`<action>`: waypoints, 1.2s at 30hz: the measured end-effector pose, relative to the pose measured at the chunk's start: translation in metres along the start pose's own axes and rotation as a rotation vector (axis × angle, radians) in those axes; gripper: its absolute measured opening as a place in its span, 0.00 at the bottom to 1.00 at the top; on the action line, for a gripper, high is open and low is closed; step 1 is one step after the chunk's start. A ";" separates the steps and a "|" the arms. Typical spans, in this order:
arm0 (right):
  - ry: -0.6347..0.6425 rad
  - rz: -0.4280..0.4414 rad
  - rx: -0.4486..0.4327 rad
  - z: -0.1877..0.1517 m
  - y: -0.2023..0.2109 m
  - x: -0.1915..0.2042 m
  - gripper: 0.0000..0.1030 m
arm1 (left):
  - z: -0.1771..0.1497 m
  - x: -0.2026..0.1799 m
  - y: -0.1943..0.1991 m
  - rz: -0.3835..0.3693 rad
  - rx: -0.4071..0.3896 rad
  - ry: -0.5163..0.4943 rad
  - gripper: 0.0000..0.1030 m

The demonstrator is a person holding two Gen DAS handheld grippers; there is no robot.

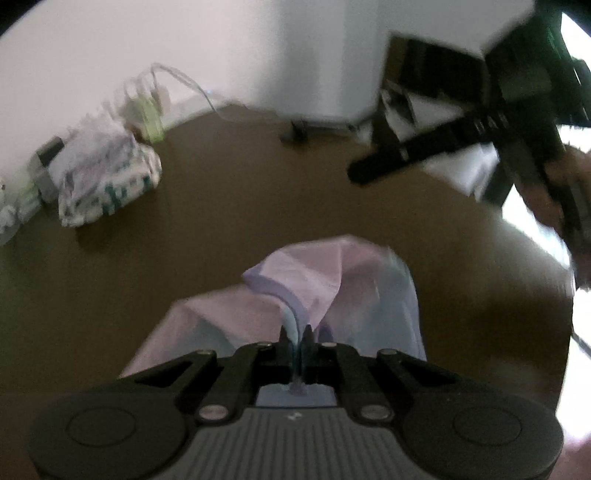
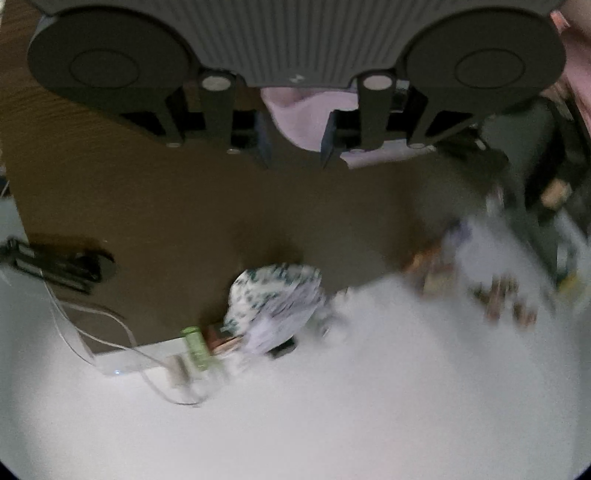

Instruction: Fold clothes

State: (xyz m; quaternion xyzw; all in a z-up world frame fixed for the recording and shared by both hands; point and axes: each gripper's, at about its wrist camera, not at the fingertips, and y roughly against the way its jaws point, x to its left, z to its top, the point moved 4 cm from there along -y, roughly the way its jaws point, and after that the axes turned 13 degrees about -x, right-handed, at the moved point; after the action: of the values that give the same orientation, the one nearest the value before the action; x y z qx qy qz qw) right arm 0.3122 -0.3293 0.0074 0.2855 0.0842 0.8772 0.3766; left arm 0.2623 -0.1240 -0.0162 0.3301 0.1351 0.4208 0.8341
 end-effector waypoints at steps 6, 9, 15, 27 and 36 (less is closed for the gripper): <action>0.388 0.056 0.145 -0.022 -0.021 0.064 0.30 | -0.042 -0.010 0.029 -0.052 0.069 0.026 0.02; 0.458 0.057 0.214 -0.035 -0.033 0.078 0.30 | -0.057 -0.009 0.038 -0.077 0.069 0.068 0.05; 0.445 0.056 0.270 -0.063 -0.038 0.087 0.27 | -0.060 0.009 0.052 -0.168 -0.004 0.313 0.54; 0.549 0.082 0.310 -0.109 -0.015 0.123 0.24 | -0.057 0.038 0.027 -0.107 0.026 0.556 0.04; 0.400 0.112 0.216 -0.061 -0.003 0.105 0.33 | -0.045 -0.009 0.067 -0.071 -0.129 0.117 0.03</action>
State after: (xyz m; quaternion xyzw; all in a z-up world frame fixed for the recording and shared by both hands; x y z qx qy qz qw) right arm 0.2215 -0.2485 0.0020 0.1489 0.2344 0.9218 0.2706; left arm 0.1936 -0.0827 -0.0053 0.2456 0.1678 0.4174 0.8587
